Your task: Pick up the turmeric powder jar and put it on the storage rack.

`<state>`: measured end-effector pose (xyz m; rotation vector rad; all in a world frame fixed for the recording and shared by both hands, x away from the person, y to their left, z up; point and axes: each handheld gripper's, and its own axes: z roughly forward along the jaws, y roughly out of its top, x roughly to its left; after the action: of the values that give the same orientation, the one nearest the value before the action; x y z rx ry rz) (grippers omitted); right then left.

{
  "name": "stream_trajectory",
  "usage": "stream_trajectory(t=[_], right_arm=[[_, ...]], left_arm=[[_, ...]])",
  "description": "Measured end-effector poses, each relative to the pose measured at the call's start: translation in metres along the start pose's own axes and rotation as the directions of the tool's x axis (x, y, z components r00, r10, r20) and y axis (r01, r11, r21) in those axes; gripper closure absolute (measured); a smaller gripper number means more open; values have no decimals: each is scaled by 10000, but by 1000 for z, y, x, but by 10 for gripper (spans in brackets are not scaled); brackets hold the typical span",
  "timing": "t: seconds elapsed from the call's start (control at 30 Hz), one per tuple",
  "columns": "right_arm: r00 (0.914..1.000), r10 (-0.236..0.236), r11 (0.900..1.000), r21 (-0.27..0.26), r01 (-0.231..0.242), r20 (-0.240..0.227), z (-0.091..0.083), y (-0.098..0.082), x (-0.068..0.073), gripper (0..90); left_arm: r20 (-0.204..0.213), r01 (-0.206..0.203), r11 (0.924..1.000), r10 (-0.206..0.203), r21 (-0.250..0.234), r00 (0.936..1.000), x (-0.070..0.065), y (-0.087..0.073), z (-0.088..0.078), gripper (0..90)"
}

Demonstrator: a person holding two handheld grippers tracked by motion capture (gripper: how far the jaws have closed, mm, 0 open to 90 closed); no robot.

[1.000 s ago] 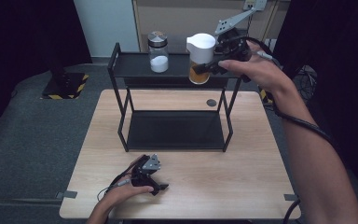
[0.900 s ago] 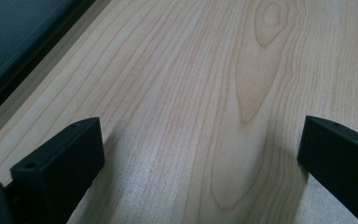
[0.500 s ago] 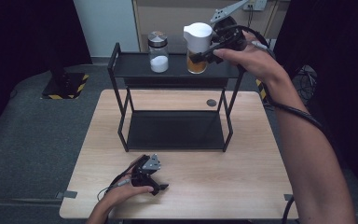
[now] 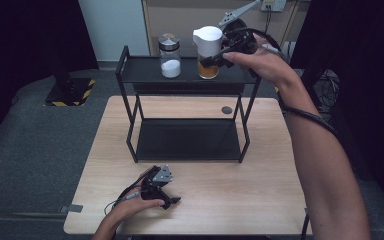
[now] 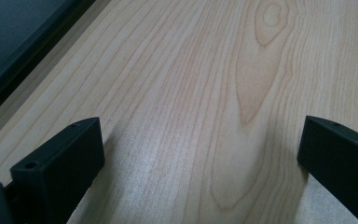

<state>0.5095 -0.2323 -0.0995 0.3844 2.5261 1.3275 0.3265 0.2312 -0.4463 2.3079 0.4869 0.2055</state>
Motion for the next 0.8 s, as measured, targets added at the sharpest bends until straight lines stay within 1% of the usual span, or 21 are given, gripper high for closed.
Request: stream_trajectory(t=[0.37,0.43,0.57,0.8], right_arm=[[9999,80,9998,160,-82,117,7,0,-3,313],[9998,135,9998,169,-137,111,8,0,-4,313],[9999,94,9996,261,-96,92,11,1,-5,313],[9999,159,9995,283,-161,60,11,1,-6,313]], left_arm=[[-1,-4,10000,4,4,10000,0,0,0,0],[0,-8,10000,8,5,10000,0,0,0,0],[-1,-7,10000,7,4,10000,0,0,0,0],[-2,-8,10000,8,5,10000,0,0,0,0]])
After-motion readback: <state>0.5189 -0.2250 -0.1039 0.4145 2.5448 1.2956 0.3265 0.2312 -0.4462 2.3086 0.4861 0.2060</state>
